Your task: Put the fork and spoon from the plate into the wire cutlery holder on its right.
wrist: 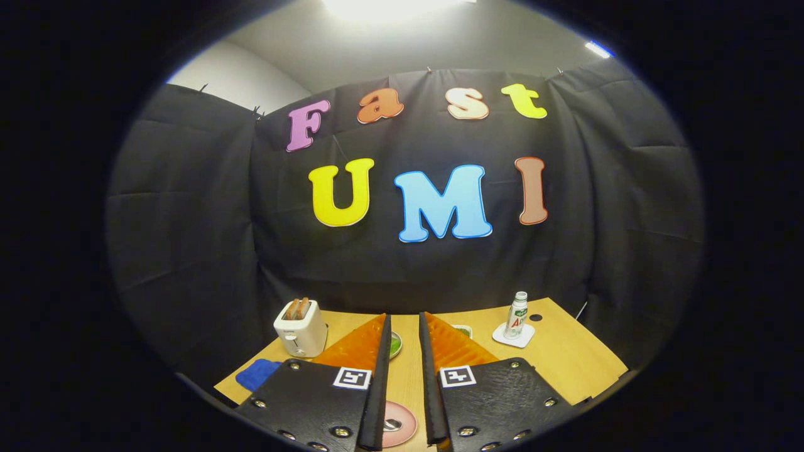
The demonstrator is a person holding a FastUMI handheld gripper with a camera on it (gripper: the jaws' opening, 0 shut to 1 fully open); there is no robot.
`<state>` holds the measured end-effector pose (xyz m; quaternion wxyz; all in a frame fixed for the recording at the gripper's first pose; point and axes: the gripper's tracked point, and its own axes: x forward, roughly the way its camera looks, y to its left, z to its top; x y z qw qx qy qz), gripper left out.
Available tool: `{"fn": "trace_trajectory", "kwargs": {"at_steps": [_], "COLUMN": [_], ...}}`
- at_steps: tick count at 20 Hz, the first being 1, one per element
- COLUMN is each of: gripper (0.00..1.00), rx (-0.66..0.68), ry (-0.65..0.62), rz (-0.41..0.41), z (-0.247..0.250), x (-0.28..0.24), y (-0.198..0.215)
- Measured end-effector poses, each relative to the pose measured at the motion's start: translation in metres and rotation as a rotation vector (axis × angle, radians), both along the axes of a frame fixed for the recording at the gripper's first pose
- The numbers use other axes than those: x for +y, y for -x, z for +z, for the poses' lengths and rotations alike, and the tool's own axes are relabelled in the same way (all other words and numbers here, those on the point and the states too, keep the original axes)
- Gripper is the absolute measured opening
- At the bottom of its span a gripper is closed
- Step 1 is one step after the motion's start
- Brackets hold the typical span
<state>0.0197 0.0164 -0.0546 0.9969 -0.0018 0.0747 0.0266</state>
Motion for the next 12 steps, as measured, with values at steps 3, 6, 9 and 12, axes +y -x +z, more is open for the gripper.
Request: {"fn": "trace_trajectory", "kwargs": {"at_steps": [3,6,9,12], "gripper": [0.26,0.26,0.26,0.26], "rx": [0.106,0.297,0.460,0.619], "ry": [-0.003,-0.049,-0.095,-0.166], "rz": [0.018,0.054,0.056,0.041], "z": [-0.041,-0.100,-0.155,-0.209], "x": [0.007,0.019,0.025,0.028], "y": [-0.008,-0.011,-0.009,-0.001]}}
